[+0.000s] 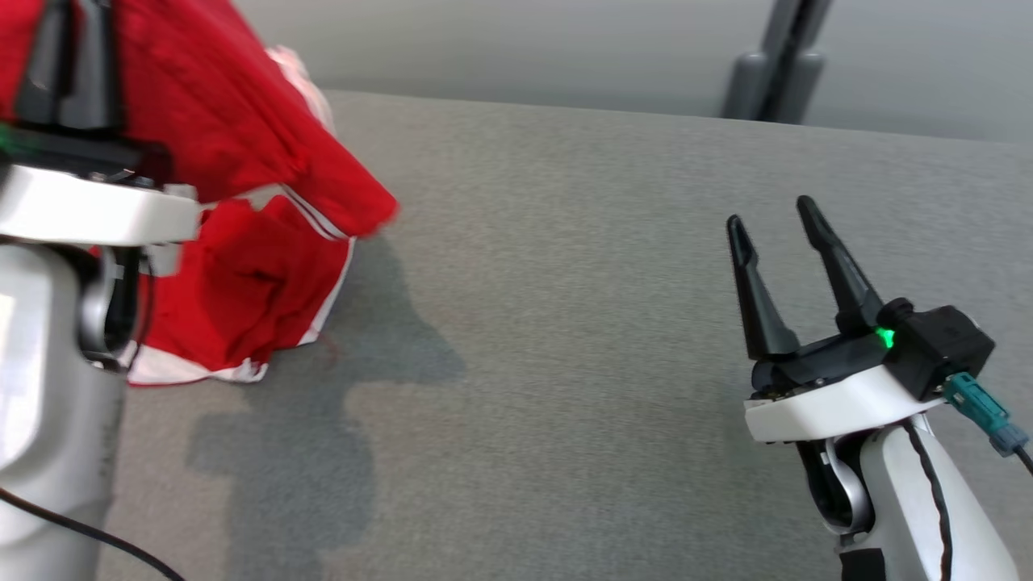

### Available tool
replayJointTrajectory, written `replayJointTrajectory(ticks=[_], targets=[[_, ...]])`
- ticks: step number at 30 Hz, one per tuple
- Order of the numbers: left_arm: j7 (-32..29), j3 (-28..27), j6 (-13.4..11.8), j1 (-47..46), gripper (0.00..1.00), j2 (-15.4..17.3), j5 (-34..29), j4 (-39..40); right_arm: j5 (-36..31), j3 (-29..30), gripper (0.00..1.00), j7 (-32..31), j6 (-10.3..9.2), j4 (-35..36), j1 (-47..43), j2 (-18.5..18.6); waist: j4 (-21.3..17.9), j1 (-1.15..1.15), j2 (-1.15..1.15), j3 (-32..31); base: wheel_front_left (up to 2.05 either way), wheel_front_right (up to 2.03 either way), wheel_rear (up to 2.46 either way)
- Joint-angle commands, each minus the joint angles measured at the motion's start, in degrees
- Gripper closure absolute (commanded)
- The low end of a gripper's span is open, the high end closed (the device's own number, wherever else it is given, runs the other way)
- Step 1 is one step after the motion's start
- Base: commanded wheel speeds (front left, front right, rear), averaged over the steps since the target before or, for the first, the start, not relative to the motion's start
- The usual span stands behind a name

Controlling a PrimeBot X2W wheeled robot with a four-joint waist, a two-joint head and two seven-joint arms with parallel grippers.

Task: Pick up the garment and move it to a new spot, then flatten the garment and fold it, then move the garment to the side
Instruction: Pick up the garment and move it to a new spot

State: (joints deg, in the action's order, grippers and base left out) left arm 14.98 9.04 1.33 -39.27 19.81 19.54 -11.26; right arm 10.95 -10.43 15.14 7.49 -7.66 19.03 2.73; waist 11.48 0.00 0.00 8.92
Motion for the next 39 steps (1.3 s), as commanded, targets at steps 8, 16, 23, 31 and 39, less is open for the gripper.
replayJointTrajectory(ticks=[8,16,23,31,39], targets=[[0.2,3.6,2.7,1.4,1.0,-6.6,-0.4,2.6,0.3,2.5,0.0,0.1,0.0,1.9,0.1,0.3,-11.6,0.0,0.0,-0.2,0.0,0.0,0.0],[0.2,8.3,3.8,0.8,1.0,-11.7,-3.2,0.4,1.2,4.9,0.0,0.1,0.0,3.6,0.7,0.3,-23.2,0.0,0.0,4.0,0.0,0.0,0.0],[0.2,10.5,3.5,-0.8,1.0,-13.5,-7.4,-3.5,3.4,5.7,0.0,0.1,0.0,4.9,1.0,0.3,-32.1,0.0,0.0,8.5,0.0,0.0,0.0],[0.2,12.4,4.1,-0.2,1.0,-14.1,-11.2,-13.2,5.1,6.0,0.0,0.1,0.0,5.3,0.1,0.2,-36.6,0.0,0.0,10.7,0.0,0.0,0.0],[0.2,13.4,4.9,-0.3,0.0,-15.0,-10.4,-20.7,4.1,6.3,0.0,0.1,0.0,5.0,0.1,0.2,-34.3,0.0,0.0,10.2,0.0,0.0,0.0]])
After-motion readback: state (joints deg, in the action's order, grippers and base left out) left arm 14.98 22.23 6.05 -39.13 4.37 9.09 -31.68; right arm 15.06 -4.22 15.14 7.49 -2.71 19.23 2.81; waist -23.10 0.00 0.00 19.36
